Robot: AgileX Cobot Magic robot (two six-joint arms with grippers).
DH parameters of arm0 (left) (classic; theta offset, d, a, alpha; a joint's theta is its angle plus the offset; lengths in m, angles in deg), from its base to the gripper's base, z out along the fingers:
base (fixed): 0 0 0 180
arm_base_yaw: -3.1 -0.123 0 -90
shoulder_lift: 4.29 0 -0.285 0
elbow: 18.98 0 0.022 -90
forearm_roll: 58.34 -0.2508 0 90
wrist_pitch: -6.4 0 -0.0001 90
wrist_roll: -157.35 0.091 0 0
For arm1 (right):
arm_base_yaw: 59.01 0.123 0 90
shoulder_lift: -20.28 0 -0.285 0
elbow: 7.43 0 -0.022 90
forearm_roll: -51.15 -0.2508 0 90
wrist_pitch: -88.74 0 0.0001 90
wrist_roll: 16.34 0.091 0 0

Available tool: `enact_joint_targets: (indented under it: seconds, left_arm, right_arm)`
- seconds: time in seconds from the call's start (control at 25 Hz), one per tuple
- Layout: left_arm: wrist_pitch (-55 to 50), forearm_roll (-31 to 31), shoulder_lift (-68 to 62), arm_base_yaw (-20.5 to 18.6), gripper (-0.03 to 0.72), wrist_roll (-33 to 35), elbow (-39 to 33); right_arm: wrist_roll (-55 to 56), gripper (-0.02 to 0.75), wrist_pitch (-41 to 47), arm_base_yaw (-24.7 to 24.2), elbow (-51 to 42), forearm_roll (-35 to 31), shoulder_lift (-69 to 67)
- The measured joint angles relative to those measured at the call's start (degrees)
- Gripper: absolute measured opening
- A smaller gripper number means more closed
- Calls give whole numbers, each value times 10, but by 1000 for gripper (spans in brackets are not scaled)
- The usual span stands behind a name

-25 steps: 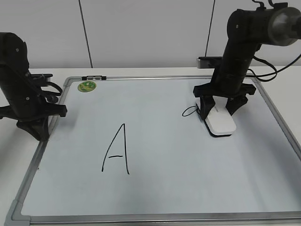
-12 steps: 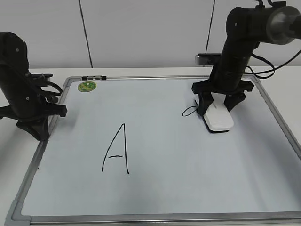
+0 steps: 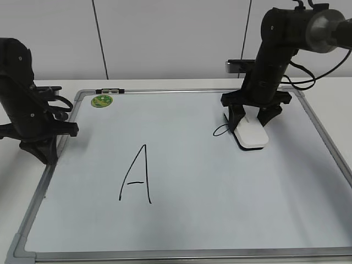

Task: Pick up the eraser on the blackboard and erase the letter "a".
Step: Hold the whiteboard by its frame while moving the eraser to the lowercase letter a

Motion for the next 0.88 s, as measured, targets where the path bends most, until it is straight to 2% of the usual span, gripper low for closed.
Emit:
enact_joint_targets:
  seconds: [0.48, 0.88]
  left_arm:
    - [0, 0, 0, 0, 43, 0, 0]
    - [0, 0, 0, 0, 43, 0, 0]
  right_arm:
    - [-7, 519, 1, 4, 2, -40, -4]
    - [-14, 519, 1, 55, 10, -70, -15]
